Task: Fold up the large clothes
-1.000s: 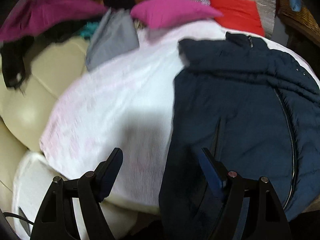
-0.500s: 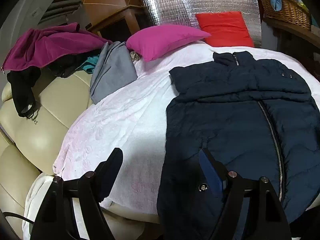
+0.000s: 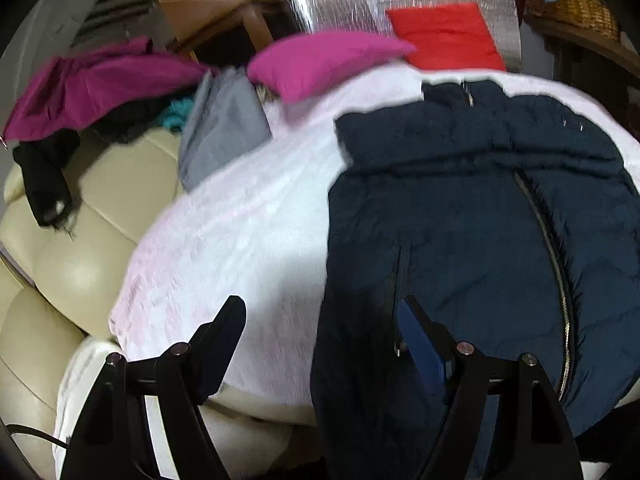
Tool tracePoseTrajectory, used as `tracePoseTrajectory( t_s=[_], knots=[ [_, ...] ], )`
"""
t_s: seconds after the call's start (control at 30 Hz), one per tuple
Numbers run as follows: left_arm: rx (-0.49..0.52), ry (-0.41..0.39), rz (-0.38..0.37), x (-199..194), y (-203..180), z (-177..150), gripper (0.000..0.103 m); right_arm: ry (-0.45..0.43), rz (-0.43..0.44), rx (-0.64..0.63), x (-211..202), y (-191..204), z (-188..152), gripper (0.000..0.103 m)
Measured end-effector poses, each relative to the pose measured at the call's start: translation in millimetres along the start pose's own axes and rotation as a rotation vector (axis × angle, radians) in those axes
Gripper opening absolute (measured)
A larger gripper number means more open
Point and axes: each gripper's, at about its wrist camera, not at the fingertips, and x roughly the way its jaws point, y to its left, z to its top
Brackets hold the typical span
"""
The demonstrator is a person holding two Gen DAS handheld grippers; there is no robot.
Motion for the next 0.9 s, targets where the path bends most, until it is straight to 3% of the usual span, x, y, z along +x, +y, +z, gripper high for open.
tracePoseTrajectory(
  t_s=[0.17,0.23,0.33,0.47,0.57,0.7,0.9],
  knots=[
    [-0.097,0.229,-0.055,44.0,18.5,-16.9,0.079,0.05,-0.002,0.007,1.1,-8.8,-5.0,0.063],
    [-0.154,0.276,-0.069,55.0,29.3,-22.7,0.079,0.062,-0.006,0.01,1.2,-12.9,-6.8,0.063],
    [-0.195,0.256,-0.065,53.5,38.5,-16.9,0.079,0.048,0.0,0.014,-3.1,-17.4,-7.6,0.063],
    [-0.194,0.184,-0.1,49.4,36.8,20.9,0.079,-0.009,0.014,0.031,-7.6,-13.7,3.2,0.063],
    [-0.209,0.136,-0.112,58.0,37.7,57.7,0.079,-0.041,0.019,0.034,-1.0,-4.0,22.0,0.064],
    [-0.28,0.095,-0.182,84.9,38.6,101.2,0.079,-0.096,-0.013,0.018,18.0,12.4,56.1,0.071],
    [-0.43,0.091,-0.256,127.9,31.3,137.7,0.079,-0.156,-0.069,-0.013,50.0,24.6,104.5,0.071]
  ],
)
